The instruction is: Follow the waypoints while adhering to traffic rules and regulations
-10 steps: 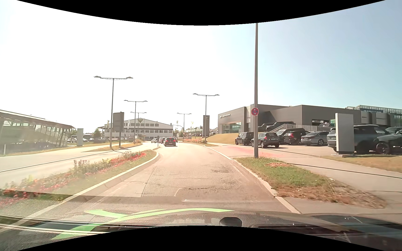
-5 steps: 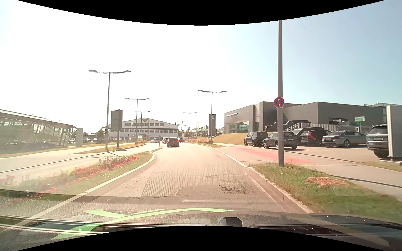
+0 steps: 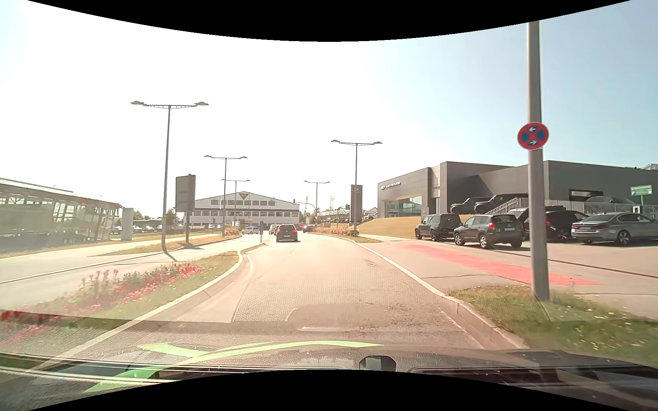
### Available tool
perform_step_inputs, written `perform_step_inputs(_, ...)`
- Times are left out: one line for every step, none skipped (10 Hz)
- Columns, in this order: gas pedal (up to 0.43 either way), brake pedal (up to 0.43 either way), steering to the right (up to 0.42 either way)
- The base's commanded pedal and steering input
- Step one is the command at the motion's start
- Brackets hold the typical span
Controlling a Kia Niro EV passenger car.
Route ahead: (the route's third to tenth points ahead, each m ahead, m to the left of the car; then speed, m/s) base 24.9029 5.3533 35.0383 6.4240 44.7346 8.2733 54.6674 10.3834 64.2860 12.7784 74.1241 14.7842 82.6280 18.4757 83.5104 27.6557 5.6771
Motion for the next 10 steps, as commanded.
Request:
perform_step_inputs(0.067, 0.000, -0.050)
perform_step_inputs(0.059, 0.000, -0.054)
perform_step_inputs(0.059, 0.000, -0.059)
perform_step_inputs(0.059, 0.000, -0.064)
perform_step_inputs(0.059, 0.000, -0.064)
perform_step_inputs(0.059, 0.000, -0.064)
perform_step_inputs(0.059, 0.000, -0.067)
perform_step_inputs(0.047, 0.000, -0.075)
perform_step_inputs(0.039, 0.000, -0.082)
perform_step_inputs(0.028, 0.000, -0.086)
